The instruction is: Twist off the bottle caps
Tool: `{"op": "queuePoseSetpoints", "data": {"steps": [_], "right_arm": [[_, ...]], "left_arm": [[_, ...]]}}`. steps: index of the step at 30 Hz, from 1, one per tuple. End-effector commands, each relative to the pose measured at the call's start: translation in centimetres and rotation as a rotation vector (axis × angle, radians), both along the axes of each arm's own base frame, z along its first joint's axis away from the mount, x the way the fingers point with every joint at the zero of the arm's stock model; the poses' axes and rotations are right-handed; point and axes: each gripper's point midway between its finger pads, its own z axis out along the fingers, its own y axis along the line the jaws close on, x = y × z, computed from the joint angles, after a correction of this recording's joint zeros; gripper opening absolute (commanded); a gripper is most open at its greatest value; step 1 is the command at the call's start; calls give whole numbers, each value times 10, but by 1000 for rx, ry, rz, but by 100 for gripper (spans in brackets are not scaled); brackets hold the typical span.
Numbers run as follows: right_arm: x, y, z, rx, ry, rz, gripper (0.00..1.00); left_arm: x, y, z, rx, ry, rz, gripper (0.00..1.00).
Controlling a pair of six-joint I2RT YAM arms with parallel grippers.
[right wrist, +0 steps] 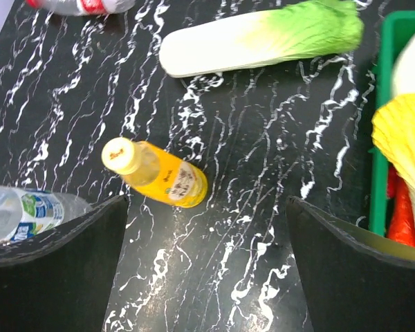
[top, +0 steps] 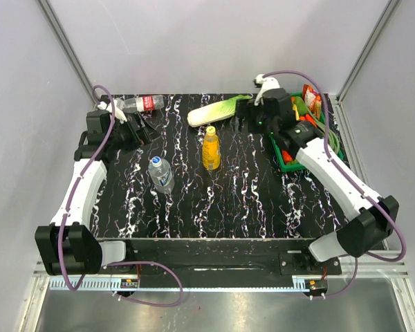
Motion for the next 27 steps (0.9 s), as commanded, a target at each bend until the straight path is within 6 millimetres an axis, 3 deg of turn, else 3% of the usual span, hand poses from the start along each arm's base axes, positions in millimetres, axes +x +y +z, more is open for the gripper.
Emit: {"op": "queuePoseSetpoints", "data": {"steps": [1, 11, 20, 27], "right_arm": [[13, 36, 26, -64, -154, 39, 100], [27, 94, -18, -20, -109, 135, 95], [26, 114, -36, 19, -97, 195, 84], [18, 128, -55, 33, -68, 258, 73]], "left_arm": [[0, -13, 11, -56, -66, -80, 99], [-12, -28, 30, -57, -145, -190, 99], [-27, -30, 24, -56, -110, -200, 99], [-33, -33, 32, -59, -132, -191, 99]]}}
